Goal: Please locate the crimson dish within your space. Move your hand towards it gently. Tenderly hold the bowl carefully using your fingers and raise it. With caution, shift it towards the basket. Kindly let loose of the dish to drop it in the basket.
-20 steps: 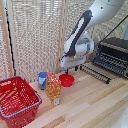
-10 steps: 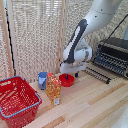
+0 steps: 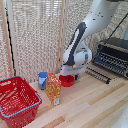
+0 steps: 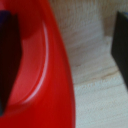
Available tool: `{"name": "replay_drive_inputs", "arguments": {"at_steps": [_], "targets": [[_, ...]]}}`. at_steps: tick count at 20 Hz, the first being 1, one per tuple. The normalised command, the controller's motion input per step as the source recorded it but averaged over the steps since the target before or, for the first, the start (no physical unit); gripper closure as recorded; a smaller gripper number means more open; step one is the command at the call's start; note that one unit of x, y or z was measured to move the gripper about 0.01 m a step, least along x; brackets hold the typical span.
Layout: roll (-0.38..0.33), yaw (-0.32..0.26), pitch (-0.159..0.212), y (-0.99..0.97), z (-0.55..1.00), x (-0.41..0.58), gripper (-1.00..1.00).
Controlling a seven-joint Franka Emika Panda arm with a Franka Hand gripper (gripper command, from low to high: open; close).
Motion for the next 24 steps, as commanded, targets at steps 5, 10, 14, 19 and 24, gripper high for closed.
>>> {"name": "replay_drive_inputs", "arguments": {"at_steps": [5,10,14,19,24], "targets": [[0.020,0.000,-0.029,-0.01,0.09,0.030,1.00],[0.125,-0.001,0.012,0.00,0.50,0.390,1.00],[0.134,0.008,0.002,-0.03,0.72,0.353,1.00],[0.079,0.055,0.036,-0.12,0.93,0.338,1.00],[0.057,0.073,0.046,-0.09,0.98,0.332,1.00]]}}
